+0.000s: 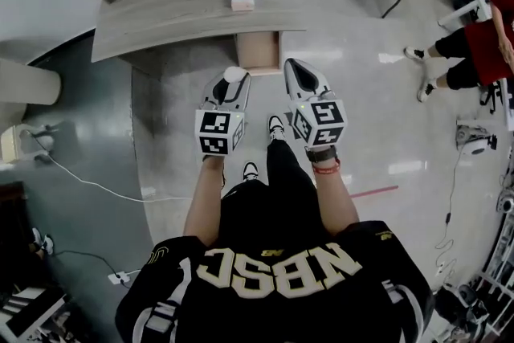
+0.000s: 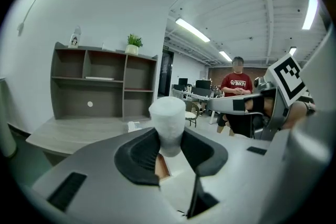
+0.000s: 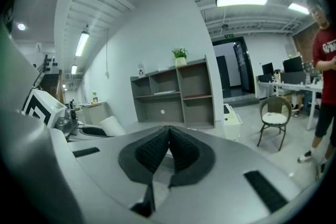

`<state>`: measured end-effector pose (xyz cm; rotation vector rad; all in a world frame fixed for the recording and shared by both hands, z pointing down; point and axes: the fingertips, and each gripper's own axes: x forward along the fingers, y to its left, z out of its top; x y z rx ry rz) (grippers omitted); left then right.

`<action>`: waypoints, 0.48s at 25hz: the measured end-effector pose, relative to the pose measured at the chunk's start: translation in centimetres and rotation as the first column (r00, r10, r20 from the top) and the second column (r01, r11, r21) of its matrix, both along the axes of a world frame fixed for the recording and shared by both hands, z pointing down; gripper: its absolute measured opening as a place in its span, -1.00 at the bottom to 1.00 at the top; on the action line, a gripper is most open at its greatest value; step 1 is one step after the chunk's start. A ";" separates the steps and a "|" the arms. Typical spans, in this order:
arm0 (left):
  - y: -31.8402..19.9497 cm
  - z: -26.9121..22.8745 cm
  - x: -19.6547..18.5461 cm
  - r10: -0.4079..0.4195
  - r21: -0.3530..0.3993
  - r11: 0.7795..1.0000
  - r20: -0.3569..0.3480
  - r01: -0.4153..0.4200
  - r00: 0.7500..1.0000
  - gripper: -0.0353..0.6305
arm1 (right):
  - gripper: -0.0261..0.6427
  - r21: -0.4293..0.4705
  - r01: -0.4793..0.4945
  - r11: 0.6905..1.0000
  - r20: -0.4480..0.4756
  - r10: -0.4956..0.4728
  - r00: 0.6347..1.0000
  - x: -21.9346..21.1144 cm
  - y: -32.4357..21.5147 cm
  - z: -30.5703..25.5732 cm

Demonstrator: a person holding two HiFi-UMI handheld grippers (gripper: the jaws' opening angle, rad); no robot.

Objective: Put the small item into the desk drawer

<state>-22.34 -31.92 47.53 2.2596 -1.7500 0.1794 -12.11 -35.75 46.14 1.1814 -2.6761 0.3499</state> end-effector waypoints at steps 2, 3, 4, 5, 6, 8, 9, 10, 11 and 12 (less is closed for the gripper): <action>-1.8 1.8 0.2 0.000 -0.030 1.000 0.004 0.000 1.000 -0.48 | -0.90 -0.023 0.009 1.000 -0.007 -0.009 1.000 0.0 -1.8 1.4; -2.7 2.7 0.2 0.002 -0.046 0.999 0.007 -0.002 1.000 -0.48 | -0.90 -0.035 0.014 0.999 -0.011 -0.014 1.000 0.0 -2.6 2.2; -3.5 3.7 0.3 0.006 -0.064 0.998 0.010 -0.005 1.000 -0.48 | -0.90 -0.048 0.018 0.999 -0.016 -0.018 1.000 0.0 -3.3 3.0; -4.1 4.7 0.5 0.013 -0.083 0.996 0.015 -0.011 1.000 -0.48 | -0.90 -0.062 0.021 0.998 -0.022 -0.022 1.000 0.0 -3.9 3.9; -4.6 5.7 0.6 0.021 -0.104 0.994 0.021 -0.019 1.000 -0.48 | -0.90 -0.077 0.024 0.997 -0.029 -0.026 0.999 0.0 -4.4 4.8; -5.5 7.8 0.8 0.042 -0.144 0.989 0.034 -0.037 0.999 -0.48 | -0.90 -0.103 0.030 0.994 -0.041 -0.035 0.999 -0.2 -5.1 6.5; -6.0 8.8 0.9 0.053 -0.161 0.986 0.042 -0.045 0.998 -0.48 | -0.90 -0.113 0.034 0.993 -0.047 -0.040 0.998 -0.4 -5.6 7.4; -6.6 9.8 0.9 0.063 -0.175 0.983 0.051 -0.053 0.997 -0.49 | -0.90 -0.120 0.039 0.992 -0.051 -0.045 0.998 -0.6 -6.1 8.2; -7.2 10.8 0.8 0.073 -0.189 0.980 0.060 -0.060 0.996 -0.49 | -0.90 -0.127 0.044 0.991 -0.055 -0.051 0.997 -0.9 -6.6 9.0; -7.8 11.8 0.8 0.083 -0.205 0.976 0.067 -0.068 0.994 -0.49 | -0.90 -0.134 0.049 0.990 -0.060 -0.058 0.997 -1.1 -7.1 9.8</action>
